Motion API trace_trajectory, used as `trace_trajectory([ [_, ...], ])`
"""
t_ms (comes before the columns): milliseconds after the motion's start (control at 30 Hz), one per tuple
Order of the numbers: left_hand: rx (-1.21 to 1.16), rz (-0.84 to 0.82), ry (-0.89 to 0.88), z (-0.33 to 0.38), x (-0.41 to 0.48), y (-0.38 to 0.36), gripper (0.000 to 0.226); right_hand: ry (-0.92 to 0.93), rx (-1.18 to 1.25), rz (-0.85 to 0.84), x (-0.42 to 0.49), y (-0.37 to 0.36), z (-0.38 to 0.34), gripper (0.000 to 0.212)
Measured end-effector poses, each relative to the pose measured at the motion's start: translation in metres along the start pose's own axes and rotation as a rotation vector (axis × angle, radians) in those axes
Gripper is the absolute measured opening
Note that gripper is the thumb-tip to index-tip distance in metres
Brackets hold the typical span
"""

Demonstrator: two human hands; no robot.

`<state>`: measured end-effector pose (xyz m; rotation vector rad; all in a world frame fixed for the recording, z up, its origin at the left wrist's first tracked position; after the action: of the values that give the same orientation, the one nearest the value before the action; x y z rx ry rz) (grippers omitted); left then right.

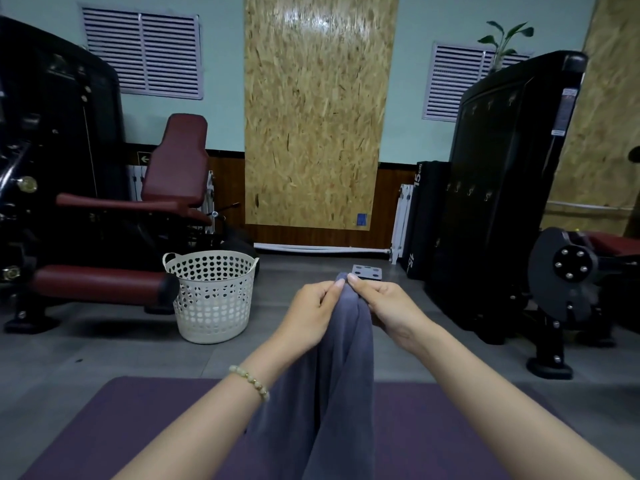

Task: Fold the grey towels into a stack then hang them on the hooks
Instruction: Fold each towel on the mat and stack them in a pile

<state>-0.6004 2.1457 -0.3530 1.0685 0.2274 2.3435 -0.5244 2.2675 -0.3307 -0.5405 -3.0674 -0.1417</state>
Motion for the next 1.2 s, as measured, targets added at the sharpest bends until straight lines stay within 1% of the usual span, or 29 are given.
trace_trajectory([
  [67,0.044,0.034,-0.002,-0.003,0.003,-0.002,0.042,-0.01,-0.014,0.012,0.001,-0.001,0.007,0.034],
  [133,0.051,0.037,0.036,-0.006,0.007,-0.003,0.044,-0.028,-0.017,0.014,0.002,0.001,0.017,0.032],
  [233,-0.012,0.096,0.147,-0.012,0.014,-0.005,0.047,-0.077,-0.006,-0.066,0.001,0.008,0.034,0.018],
  [267,-0.034,0.122,0.179,-0.014,0.017,-0.004,0.047,-0.099,-0.01,-0.102,0.0,0.011,0.04,0.016],
  [300,-0.056,0.146,0.2,-0.017,0.019,-0.004,0.047,-0.126,-0.022,-0.141,-0.002,0.013,0.046,0.018],
  [400,-0.119,0.212,0.26,-0.026,0.028,-0.008,0.043,-0.257,-0.133,-0.221,-0.002,0.02,0.072,0.033],
  [500,-0.168,0.255,0.325,-0.04,0.043,-0.018,0.04,-0.352,-0.229,-0.234,-0.003,0.035,0.105,0.042],
  [567,-0.144,0.253,0.324,-0.051,0.055,-0.027,0.039,-0.378,-0.213,-0.188,-0.003,0.05,0.123,0.049],
  [633,-0.128,0.234,0.347,-0.06,0.066,-0.04,0.037,-0.379,-0.176,-0.083,-0.002,0.07,0.136,0.041],
  [667,-0.149,0.215,0.37,-0.063,0.071,-0.048,0.036,-0.376,-0.16,-0.026,-0.001,0.081,0.14,0.039],
  [733,-0.235,0.166,0.41,-0.063,0.077,-0.067,0.037,-0.366,-0.148,0.048,0.001,0.101,0.144,0.044],
  [833,-0.387,0.128,0.466,-0.062,0.085,-0.094,0.036,-0.336,-0.15,0.089,0.004,0.129,0.145,0.045],
  [967,-0.496,0.116,0.53,-0.083,0.08,-0.111,0.039,-0.314,-0.207,0.096,0.018,0.151,0.153,0.048],
  [1033,-0.458,0.112,0.555,-0.108,0.066,-0.111,0.035,-0.343,-0.291,0.065,0.031,0.15,0.166,0.046],
  [1100,-0.347,0.11,0.593,-0.146,0.044,-0.106,0.035,-0.387,-0.349,0.014,0.043,0.14,0.187,0.044],
  [1200,-0.142,0.113,0.683,-0.219,0.0,-0.097,0.036,-0.456,-0.409,-0.091,0.065,0.116,0.232,0.053],
])
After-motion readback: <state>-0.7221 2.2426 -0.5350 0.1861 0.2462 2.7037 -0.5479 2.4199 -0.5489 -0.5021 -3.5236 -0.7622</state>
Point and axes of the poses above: each hand's wrist, its own x-axis towards the middle knuckle, its own y-axis out of the back of the hand, z = x × y, the point moved 1 cm from there along x, towards the middle knuckle, and after that the axes turned 7 degrees about -y, right-handed, at the moved point
